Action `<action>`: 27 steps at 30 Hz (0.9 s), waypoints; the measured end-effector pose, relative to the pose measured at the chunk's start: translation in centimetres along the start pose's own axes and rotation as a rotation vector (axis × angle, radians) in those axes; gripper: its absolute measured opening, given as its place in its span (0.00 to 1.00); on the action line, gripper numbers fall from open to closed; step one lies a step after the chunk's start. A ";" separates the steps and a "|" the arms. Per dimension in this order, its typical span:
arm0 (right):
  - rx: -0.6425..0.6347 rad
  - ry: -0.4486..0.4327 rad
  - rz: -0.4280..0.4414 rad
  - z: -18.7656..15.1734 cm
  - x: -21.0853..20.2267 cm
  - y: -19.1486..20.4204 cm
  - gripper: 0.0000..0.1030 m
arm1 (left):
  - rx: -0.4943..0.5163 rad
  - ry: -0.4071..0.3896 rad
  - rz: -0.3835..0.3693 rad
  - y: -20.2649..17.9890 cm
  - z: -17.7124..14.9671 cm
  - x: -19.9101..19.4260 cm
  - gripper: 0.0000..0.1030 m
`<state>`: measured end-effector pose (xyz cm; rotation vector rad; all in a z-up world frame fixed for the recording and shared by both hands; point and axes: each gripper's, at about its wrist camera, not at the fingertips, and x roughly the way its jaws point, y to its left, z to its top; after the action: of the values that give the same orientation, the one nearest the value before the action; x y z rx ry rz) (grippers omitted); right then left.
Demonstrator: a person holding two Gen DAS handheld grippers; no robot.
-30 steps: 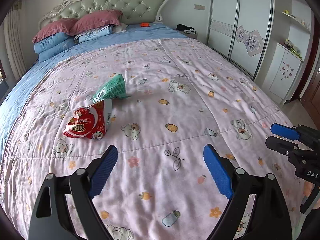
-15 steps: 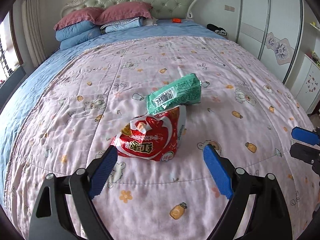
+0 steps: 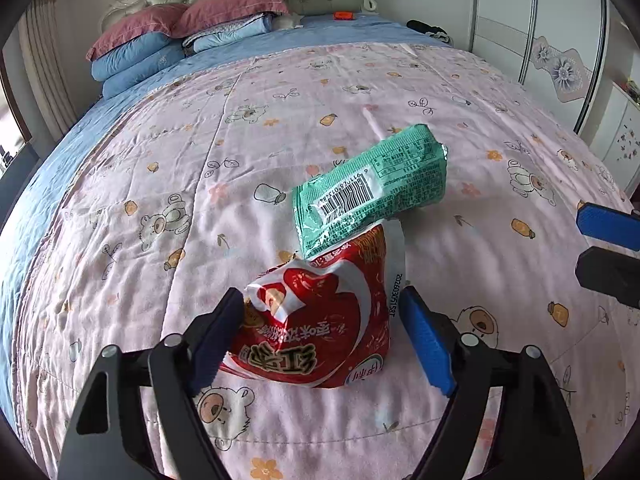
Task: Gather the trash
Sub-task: 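Grasp the red-white snack bag with the left tool while the right tool grasps the green wrapper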
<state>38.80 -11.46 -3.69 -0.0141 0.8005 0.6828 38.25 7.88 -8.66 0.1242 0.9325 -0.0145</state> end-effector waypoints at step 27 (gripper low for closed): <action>0.052 0.048 0.067 4.3 10.1 1.0 0.17 | -0.253 -0.131 -0.119 6.3 -1.9 -2.0 0.35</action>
<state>46.04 -3.88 -7.17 0.0439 0.8677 0.7272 35.93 14.32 -7.57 -0.1650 0.8023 -0.0148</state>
